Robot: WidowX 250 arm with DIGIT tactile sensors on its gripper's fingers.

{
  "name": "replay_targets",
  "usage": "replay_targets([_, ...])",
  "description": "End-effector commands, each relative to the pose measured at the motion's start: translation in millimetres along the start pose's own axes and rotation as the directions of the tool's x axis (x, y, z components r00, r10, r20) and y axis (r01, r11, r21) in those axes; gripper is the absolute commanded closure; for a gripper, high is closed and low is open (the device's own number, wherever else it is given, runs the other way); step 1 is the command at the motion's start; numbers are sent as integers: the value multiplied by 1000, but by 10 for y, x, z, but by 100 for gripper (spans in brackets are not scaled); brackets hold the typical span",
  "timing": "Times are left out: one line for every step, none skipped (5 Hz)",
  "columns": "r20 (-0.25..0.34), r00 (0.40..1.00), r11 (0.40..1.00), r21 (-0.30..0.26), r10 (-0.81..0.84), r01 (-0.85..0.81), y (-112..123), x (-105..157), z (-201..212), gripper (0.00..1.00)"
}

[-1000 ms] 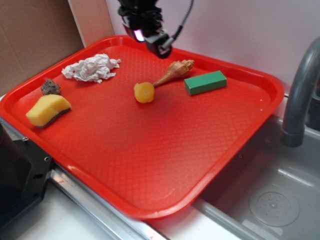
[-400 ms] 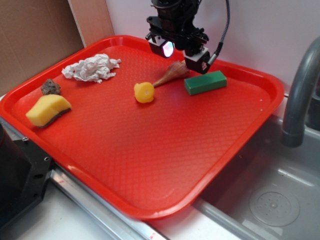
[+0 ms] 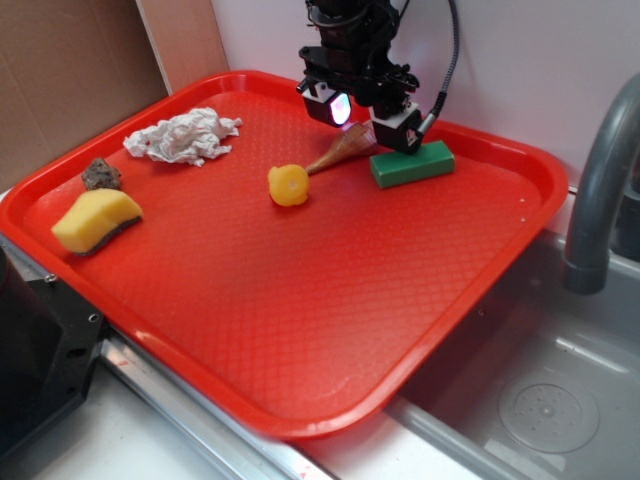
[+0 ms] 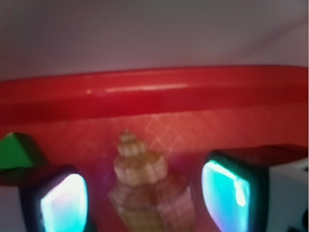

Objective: Grab the shell.

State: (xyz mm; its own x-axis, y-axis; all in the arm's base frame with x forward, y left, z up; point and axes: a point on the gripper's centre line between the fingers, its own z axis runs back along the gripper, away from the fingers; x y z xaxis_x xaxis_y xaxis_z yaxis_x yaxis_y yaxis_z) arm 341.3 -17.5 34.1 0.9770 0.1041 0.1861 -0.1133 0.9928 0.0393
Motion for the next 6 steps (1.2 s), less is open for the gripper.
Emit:
replay_targets([-81, 996, 999, -13, 40, -41, 193, -74, -143, 100])
replay_targets([-113, 992, 996, -59, 55, -62, 312, -216, -44, 100])
replay_targets([-115, 992, 991, -115, 53, -66, 369, -424, 217, 100])
replay_targets([-105, 994, 989, -136, 37, -52, 375, -598, 466, 100])
replay_targets([-94, 995, 991, -134, -31, 18, 245, -704, 757, 100])
replay_targets([-42, 999, 996, -93, -14, 10, 145, -767, 956, 95])
